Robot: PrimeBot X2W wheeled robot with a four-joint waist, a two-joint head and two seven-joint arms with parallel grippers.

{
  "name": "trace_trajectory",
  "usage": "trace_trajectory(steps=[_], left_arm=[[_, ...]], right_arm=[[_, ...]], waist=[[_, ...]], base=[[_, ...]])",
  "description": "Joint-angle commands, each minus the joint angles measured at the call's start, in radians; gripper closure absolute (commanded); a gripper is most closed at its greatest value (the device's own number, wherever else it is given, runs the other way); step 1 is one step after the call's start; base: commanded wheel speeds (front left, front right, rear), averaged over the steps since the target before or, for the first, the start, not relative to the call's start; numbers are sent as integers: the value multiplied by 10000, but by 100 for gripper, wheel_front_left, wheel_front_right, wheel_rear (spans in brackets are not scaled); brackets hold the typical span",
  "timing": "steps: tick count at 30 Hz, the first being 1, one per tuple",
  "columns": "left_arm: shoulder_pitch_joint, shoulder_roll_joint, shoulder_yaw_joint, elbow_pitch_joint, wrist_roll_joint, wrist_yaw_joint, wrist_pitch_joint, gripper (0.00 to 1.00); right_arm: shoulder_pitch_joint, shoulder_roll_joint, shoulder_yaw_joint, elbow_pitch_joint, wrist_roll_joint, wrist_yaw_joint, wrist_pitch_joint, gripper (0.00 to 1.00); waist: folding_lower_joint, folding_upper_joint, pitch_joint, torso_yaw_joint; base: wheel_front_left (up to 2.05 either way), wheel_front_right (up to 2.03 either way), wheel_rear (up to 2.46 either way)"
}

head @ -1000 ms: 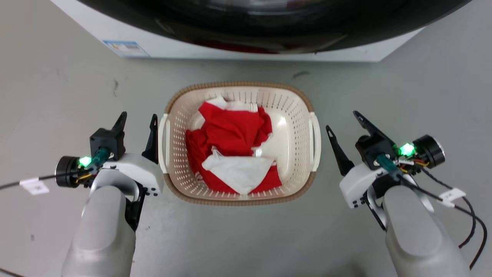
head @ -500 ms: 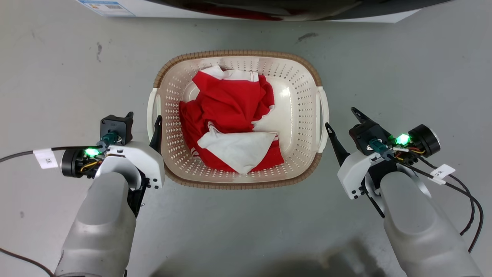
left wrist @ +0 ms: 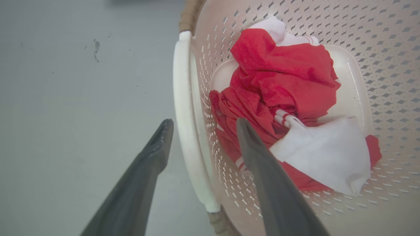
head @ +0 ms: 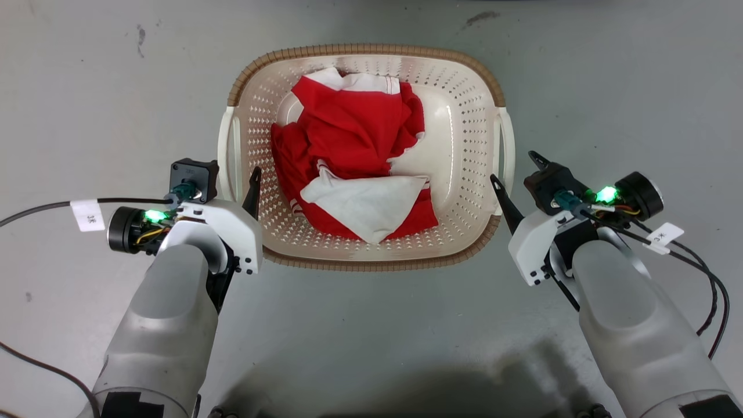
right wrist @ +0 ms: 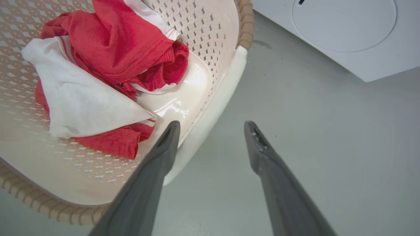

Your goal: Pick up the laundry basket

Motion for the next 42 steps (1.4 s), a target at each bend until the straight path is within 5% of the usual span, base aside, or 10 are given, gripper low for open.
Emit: trace_trajectory(steps=[1,12,13,14,27,42], left_arm=[[-209,-30,-71,150,6,-24,-24,0],[-811,-62,-387,729,-90,-33,-23,0],[-876,-89,-424,790,-105,-37,-23,46],[-949,-91,-455,806,-133,-40,-23,100],[-803,-210,-1079,1287,-587,-53,-20,100],[165,-301,-2009,1732,-1525,-56,388,100]], right_arm=[[-262,-11,59,143,26,-7,-21,0],[-1042,-31,42,973,-52,-11,-18,0],[-1097,-31,29,1032,-75,-11,-18,56],[-1141,-31,17,1066,-80,-11,-18,100],[-1096,-75,23,1483,-79,-7,-26,100],[-291,-62,1011,2412,1029,-7,60,100]], waist=[[-1,1,144,25],[-1,1,665,98],[-1,1,688,106],[-1,1,712,112],[-1,1,113,145],[-1,1,-2368,-278]], base=[[0,0,0],[0,0,0],[0,0,0],[0,0,0],[0,0,0],[0,0,0]])
